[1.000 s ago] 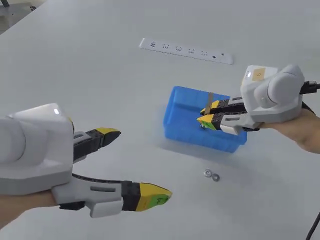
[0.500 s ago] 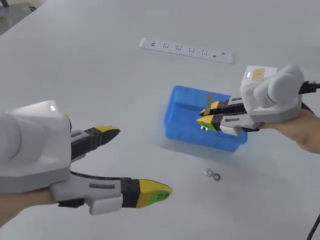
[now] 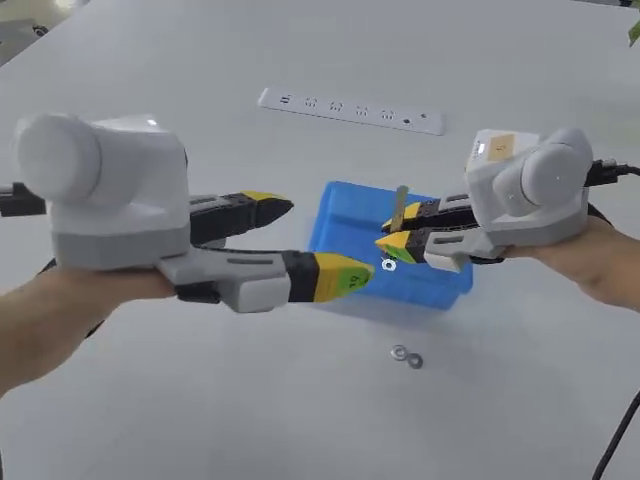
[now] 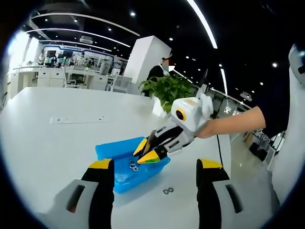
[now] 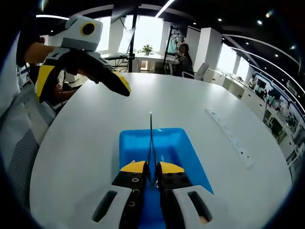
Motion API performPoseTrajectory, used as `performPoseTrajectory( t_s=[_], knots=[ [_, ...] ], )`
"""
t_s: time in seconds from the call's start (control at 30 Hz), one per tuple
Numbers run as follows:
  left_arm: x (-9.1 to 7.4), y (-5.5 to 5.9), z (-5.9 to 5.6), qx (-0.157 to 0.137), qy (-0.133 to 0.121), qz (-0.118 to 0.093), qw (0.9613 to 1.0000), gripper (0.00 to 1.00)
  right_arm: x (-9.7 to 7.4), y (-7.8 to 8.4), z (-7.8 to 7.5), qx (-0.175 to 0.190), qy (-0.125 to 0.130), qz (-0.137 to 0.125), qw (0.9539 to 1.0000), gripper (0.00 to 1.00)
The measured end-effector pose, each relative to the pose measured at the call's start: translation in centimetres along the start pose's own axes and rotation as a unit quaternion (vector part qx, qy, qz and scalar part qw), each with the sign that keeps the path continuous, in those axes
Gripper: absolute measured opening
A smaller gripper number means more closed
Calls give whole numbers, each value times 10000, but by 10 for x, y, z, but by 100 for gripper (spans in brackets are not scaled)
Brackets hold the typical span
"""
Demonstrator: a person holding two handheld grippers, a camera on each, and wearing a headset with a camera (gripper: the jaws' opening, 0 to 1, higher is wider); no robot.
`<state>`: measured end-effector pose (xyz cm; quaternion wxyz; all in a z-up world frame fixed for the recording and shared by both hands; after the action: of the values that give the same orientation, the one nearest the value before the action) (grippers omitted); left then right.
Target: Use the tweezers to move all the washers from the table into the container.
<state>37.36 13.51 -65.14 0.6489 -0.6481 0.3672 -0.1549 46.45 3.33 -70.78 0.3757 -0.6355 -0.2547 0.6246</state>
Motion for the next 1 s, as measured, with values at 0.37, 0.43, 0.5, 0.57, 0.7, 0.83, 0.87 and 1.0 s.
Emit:
performPoseTrajectory(
  t_s=[0.37, 0.43, 0.5, 0.57, 0.7, 0.83, 0.87, 1.0],
  knots=[
    [16, 7, 4, 658, 39, 284, 9974, 44, 0, -3, 5, -40, -53, -48, 10000, 10],
    [18, 2, 7, 687, -6, 174, 9975, 41, 2, -2, 9, -67, -109, -35, 9999, 10],
    [20, -1, 9, 665, -18, 130, 9977, 38, 3, -1, 12, -122, -148, -3, 9998, 10],
    [24, -4, 10, 718, -26, 97, 9974, 34, 3, -1, 13, -137, -173, 12, 9998, 10],
    [34, -10, 11, 703, 15, 11, 9975, 28, 3, -2, 14, -123, -178, -21, 9998, 10],
    [45, -13, 8, 847, 126, 12, 9963, 27, 2, -4, 13, -152, -179, -28, 9997, 10],
    [47, -14, 7, 866, 188, 4, 9961, 26, 2, -4, 13, -152, -174, -36, 9997, 10],
    [52, -16, 7, 1030, 296, 28, 9942, 23, 2, -5, 13, -157, -182, -56, 9997, 10]
  ],
)
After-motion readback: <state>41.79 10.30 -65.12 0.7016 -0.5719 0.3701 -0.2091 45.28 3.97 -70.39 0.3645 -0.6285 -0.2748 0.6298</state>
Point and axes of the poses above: the centre of the closed fingertips' face, and the gripper's own axes: x roughly forward along the fingers, z roughly to its left, y roughly out of its underside, the point moved 6 cm from there along -x, roughly backward along the fingers, and after that the axes turned 14 degrees about x, right-handed, at the moved point
